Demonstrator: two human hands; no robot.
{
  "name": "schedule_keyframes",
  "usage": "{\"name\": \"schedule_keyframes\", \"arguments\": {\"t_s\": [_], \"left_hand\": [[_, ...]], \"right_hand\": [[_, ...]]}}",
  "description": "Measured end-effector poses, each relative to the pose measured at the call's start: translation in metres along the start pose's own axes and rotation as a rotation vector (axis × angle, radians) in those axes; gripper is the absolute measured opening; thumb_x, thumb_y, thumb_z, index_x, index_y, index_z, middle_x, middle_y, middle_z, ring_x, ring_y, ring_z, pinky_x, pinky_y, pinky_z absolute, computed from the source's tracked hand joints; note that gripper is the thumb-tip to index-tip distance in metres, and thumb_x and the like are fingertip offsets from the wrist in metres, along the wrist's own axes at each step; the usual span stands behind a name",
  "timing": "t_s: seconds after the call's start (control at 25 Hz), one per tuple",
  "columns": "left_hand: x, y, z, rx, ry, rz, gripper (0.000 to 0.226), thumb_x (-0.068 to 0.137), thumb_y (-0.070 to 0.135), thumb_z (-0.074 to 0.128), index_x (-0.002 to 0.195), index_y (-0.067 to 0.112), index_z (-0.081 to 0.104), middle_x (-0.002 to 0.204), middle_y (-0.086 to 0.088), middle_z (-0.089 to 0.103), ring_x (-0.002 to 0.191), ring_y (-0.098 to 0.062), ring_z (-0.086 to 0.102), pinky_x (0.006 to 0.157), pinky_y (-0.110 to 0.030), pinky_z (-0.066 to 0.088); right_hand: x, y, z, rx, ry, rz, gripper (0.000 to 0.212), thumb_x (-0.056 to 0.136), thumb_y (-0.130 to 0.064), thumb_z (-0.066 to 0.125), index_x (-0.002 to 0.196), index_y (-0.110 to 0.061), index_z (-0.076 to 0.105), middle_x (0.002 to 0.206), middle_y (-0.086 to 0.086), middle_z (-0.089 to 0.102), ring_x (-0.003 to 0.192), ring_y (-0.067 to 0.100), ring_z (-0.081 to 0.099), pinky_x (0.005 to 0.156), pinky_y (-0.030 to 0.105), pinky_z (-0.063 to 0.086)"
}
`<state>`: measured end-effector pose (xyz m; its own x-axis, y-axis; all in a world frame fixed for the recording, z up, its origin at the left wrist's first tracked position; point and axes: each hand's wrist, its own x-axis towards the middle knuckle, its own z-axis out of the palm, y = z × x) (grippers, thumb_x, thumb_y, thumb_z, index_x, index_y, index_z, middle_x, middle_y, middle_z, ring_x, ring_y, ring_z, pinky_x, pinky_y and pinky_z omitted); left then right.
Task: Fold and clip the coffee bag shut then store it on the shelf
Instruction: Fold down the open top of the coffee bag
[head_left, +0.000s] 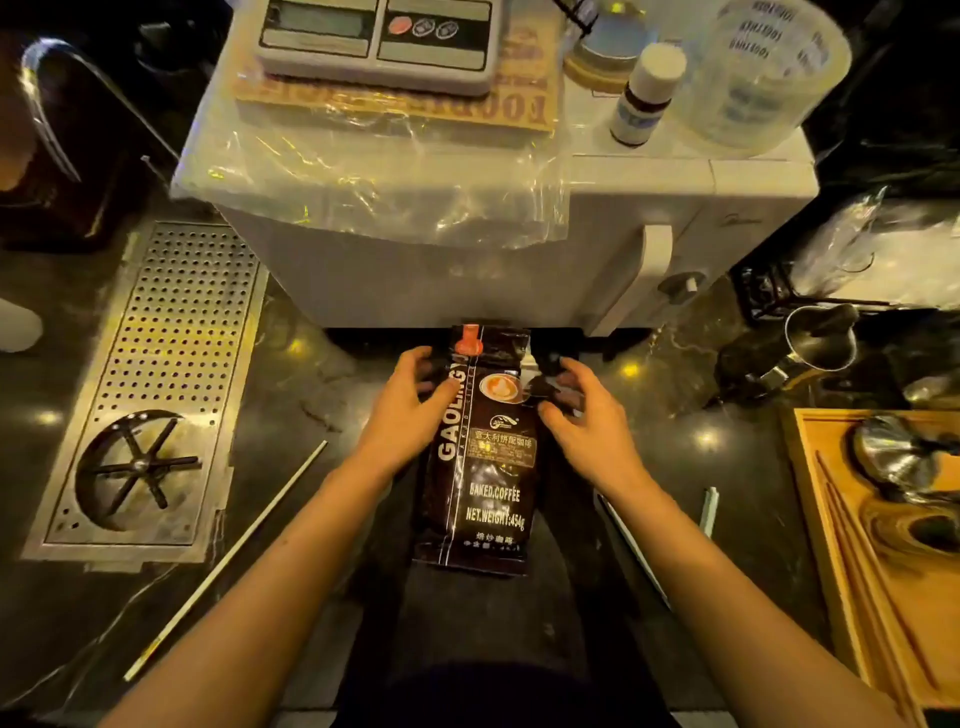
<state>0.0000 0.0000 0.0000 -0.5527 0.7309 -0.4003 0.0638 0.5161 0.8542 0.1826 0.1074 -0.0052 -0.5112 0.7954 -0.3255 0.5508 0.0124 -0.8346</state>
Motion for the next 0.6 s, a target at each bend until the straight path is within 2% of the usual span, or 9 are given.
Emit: {"name": "schedule_keyframes", "arguments": {"t_s": [0.08,0.16,0.24,0.32,0.4,0.52,0.6], "left_hand": [[0.009,0.003,0.0,-0.051,-0.011,-0.066,0.055,0.093,0.022,0.062,0.142,0.015,0.038,0.125,0.0,0.052,0.106,-0.011,0.057,0.073,-0.013,0.043],[0.014,0.002,0.001,-0.108,-0.02,-0.134,0.049,0.092,0.02,0.062,0.137,0.018,0.044,0.122,-0.001,0.057,0.1,-0.011,0.061,0.078,-0.024,0.051],[0.016,0.002,0.003,-0.113,-0.029,-0.172,0.042,0.093,0.02,0.061,0.133,0.02,0.048,0.113,0.003,0.06,0.097,-0.012,0.064,0.083,-0.035,0.055],[0.017,0.003,0.005,-0.13,-0.032,-0.185,0.036,0.094,0.019,0.06,0.129,0.02,0.051,0.105,0.003,0.063,0.093,-0.015,0.066,0.081,-0.036,0.056],[0.017,0.005,0.006,-0.166,-0.027,-0.193,0.03,0.095,0.017,0.058,0.124,0.02,0.053,0.101,-0.004,0.068,0.09,-0.019,0.069,0.08,-0.037,0.057],[0.015,0.006,0.006,-0.223,0.008,-0.216,0.016,0.097,0.015,0.055,0.112,0.02,0.058,0.091,-0.002,0.071,0.082,-0.016,0.07,0.076,-0.033,0.057],[0.012,0.004,0.004,-0.248,0.025,-0.21,0.014,0.097,0.015,0.055,0.11,0.016,0.061,0.089,-0.005,0.073,0.081,-0.017,0.072,0.073,-0.032,0.057]], "right_hand": [[0.01,-0.001,0.003,0.077,-0.018,0.066,0.062,0.09,-0.009,0.064,0.146,-0.016,0.038,0.137,0.01,0.056,0.118,0.019,0.06,0.093,0.032,0.053],[0.015,-0.002,0.005,0.115,-0.037,0.119,0.058,0.091,-0.007,0.064,0.143,-0.015,0.041,0.132,0.01,0.058,0.106,0.017,0.063,0.076,0.018,0.054],[0.018,-0.001,0.007,0.17,-0.045,0.145,0.052,0.091,-0.007,0.065,0.139,-0.015,0.046,0.123,0.011,0.063,0.093,0.012,0.064,0.063,0.013,0.053],[0.02,-0.004,0.008,0.263,-0.055,0.19,0.047,0.092,-0.01,0.065,0.136,-0.014,0.049,0.108,0.008,0.066,0.088,0.009,0.065,0.062,0.014,0.054],[0.021,-0.006,0.011,0.34,-0.053,0.224,0.042,0.093,-0.009,0.063,0.133,-0.013,0.052,0.094,0.002,0.066,0.083,0.006,0.065,0.059,0.015,0.055],[0.022,-0.005,0.013,0.373,-0.023,0.223,0.033,0.096,-0.006,0.058,0.128,-0.013,0.056,0.087,0.002,0.066,0.076,0.003,0.066,0.053,0.012,0.05],[0.021,-0.004,0.013,0.388,-0.021,0.208,0.031,0.097,-0.004,0.056,0.126,-0.013,0.058,0.087,0.003,0.068,0.082,0.008,0.069,0.055,0.013,0.051]]}}
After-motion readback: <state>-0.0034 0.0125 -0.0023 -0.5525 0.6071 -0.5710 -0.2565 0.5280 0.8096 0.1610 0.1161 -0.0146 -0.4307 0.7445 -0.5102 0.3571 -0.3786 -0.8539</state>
